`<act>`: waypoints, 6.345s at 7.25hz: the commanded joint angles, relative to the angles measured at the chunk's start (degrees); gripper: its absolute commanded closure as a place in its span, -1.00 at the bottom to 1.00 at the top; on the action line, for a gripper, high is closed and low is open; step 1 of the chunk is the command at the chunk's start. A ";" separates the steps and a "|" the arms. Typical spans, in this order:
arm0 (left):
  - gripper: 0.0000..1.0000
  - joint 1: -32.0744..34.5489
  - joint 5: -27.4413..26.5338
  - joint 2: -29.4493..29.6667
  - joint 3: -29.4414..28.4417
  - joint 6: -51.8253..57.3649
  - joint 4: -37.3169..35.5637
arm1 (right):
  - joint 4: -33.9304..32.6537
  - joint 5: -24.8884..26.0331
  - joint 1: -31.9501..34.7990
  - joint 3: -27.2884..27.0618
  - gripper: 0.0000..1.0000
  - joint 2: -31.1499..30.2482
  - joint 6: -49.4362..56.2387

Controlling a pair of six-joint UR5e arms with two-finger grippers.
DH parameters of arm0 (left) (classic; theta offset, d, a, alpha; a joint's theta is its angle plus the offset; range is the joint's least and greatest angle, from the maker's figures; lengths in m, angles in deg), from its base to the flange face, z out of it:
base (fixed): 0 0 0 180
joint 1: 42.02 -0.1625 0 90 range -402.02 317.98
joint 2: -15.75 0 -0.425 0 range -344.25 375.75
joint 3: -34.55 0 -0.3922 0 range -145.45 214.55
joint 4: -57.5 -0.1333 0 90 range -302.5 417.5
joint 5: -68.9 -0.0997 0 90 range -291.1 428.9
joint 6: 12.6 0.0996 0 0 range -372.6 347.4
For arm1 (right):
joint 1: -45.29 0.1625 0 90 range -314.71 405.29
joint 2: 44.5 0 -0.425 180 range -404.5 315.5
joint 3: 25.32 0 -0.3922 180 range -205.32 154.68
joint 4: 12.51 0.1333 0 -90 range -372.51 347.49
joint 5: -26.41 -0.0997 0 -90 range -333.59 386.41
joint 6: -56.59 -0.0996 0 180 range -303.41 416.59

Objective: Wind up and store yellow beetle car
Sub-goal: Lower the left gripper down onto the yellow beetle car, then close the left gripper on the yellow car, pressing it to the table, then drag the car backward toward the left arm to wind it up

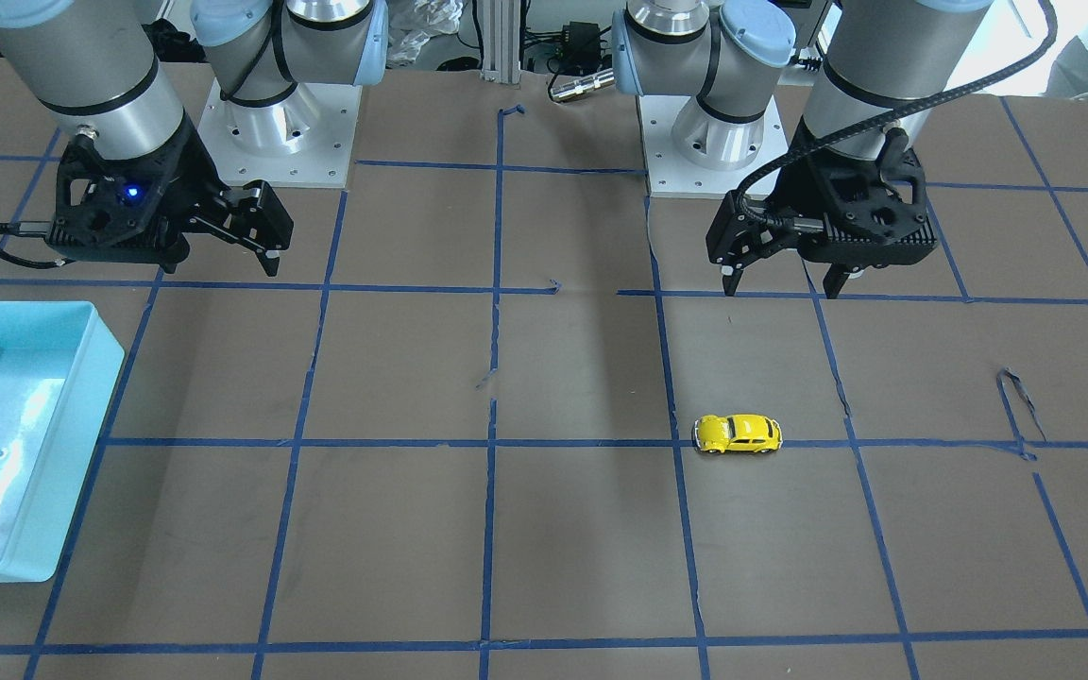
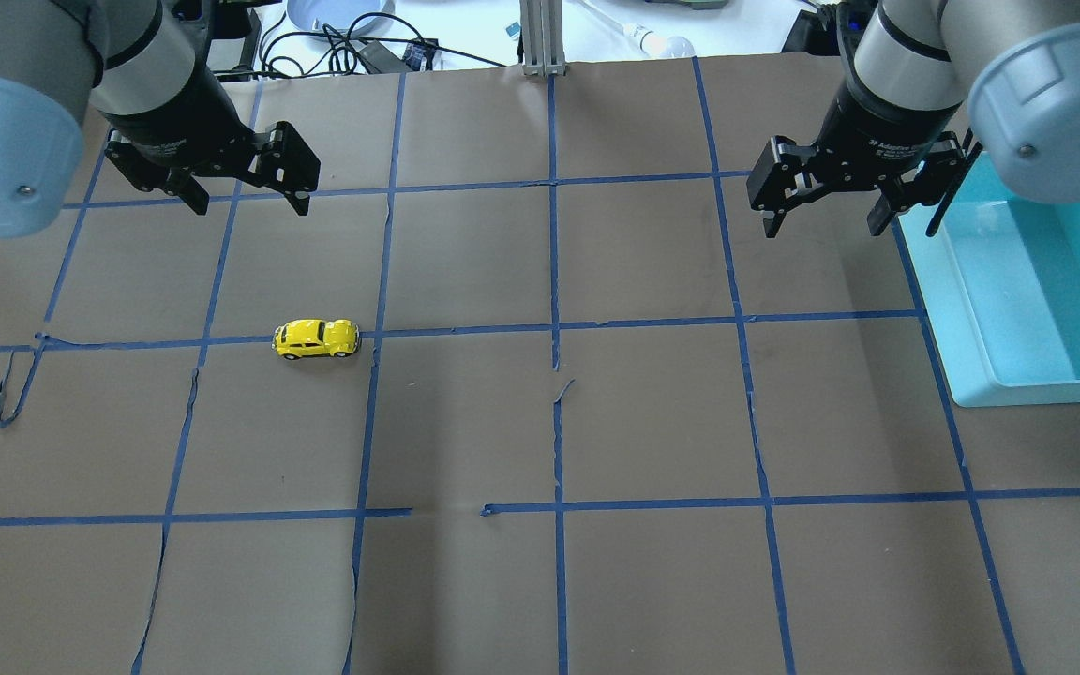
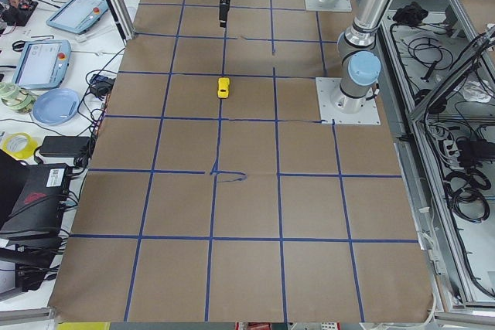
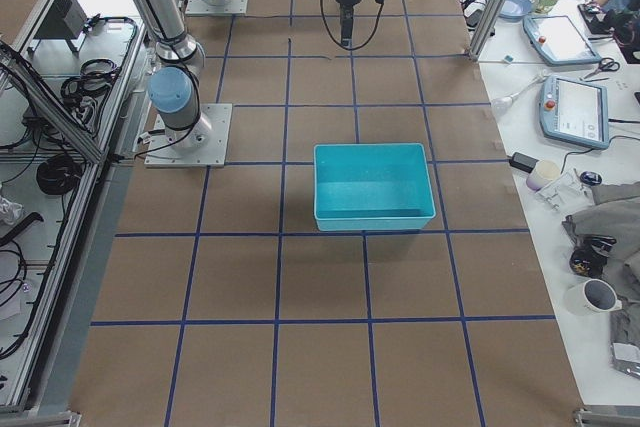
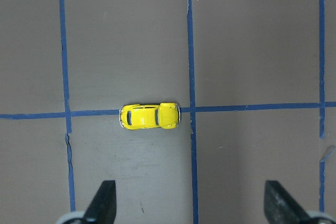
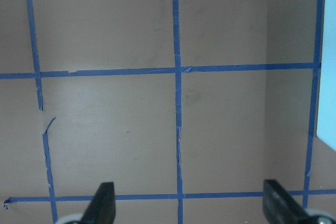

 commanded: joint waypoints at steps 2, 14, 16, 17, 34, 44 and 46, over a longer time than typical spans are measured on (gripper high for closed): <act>-1.00 -0.39 -0.51 -0.09 2.97 10.68 0.03 | 0.02 0.00 0.00 0.00 -1.00 0.00 0.00; -0.83 -6.02 -0.60 15.90 17.22 89.72 -26.99 | 0.29 0.00 -0.09 -0.44 -1.00 0.00 -0.44; -0.79 -6.80 -0.43 16.07 17.40 101.00 -28.00 | 0.29 0.00 0.00 -0.44 -1.00 0.00 -0.26; -0.65 -6.81 -0.08 16.42 17.40 100.84 -28.53 | 0.29 0.00 -0.09 -0.44 -1.00 0.00 -0.17; -0.56 -6.90 0.01 20.29 20.12 93.37 -32.66 | 0.20 0.09 -0.09 -0.44 -1.00 0.00 0.09; 0.71 -11.02 -0.34 20.47 20.21 95.04 -33.45 | 0.20 0.00 0.00 -0.79 -1.00 0.00 0.09; 0.71 -14.44 -0.25 20.47 20.22 96.96 -33.37 | 0.20 0.00 0.00 -0.79 -1.00 0.00 0.09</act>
